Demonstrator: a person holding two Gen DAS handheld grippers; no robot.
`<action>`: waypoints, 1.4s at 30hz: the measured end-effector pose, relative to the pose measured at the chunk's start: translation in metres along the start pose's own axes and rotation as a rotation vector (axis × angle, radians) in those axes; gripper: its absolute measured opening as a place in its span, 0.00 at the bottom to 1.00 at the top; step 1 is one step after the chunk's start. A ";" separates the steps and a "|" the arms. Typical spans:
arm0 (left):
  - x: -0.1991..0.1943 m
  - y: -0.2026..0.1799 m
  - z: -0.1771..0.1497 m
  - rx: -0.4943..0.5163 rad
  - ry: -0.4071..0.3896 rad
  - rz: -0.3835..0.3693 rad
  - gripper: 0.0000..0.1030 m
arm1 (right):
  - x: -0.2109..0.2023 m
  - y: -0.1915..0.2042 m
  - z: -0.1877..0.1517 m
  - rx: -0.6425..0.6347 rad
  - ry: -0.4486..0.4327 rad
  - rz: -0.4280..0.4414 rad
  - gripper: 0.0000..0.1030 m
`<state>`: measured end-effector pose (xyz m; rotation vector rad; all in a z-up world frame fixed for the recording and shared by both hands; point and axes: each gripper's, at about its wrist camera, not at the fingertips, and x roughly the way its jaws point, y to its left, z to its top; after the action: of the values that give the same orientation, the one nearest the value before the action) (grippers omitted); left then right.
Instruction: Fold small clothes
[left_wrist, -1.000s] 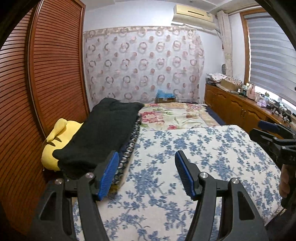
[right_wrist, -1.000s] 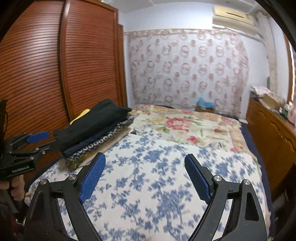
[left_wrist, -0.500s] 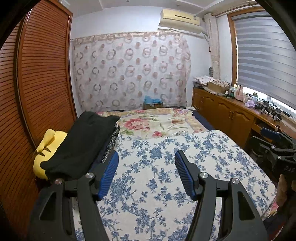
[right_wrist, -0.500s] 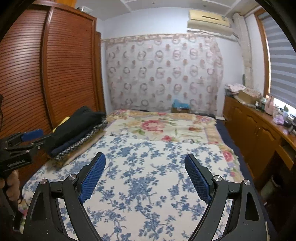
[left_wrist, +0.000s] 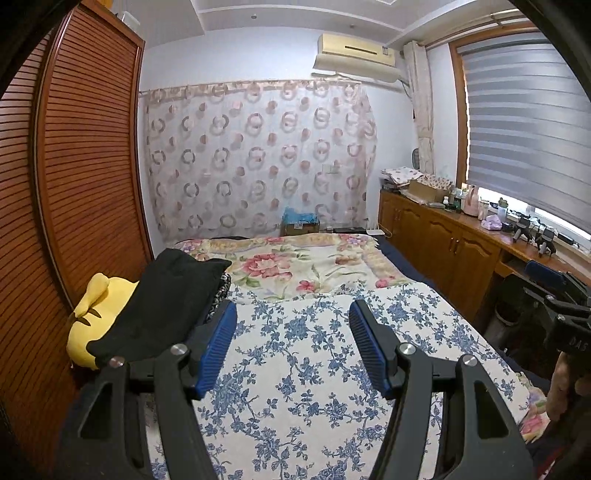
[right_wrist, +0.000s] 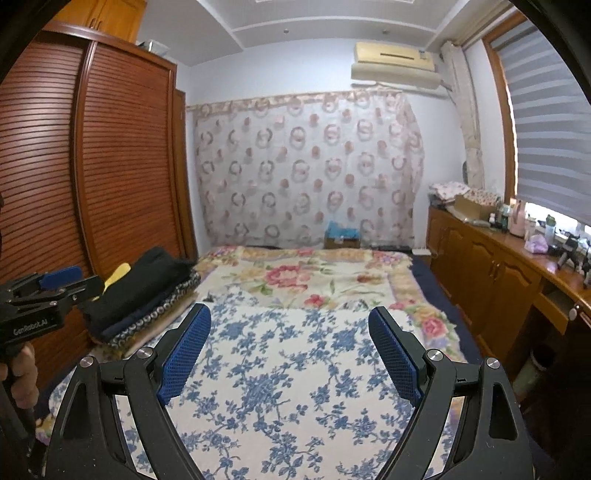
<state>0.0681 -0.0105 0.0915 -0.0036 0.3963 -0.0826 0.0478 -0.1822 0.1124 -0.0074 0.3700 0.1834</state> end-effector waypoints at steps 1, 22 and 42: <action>-0.002 0.000 0.000 0.001 -0.003 0.003 0.62 | -0.002 0.000 0.001 0.000 -0.004 -0.006 0.87; -0.009 0.000 -0.001 0.004 -0.005 0.011 0.62 | -0.004 -0.003 -0.001 0.006 -0.011 -0.034 0.87; -0.008 0.002 0.000 0.005 -0.003 0.009 0.62 | -0.004 0.000 -0.002 0.004 -0.008 -0.035 0.87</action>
<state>0.0606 -0.0082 0.0942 0.0027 0.3927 -0.0749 0.0438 -0.1831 0.1114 -0.0087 0.3620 0.1482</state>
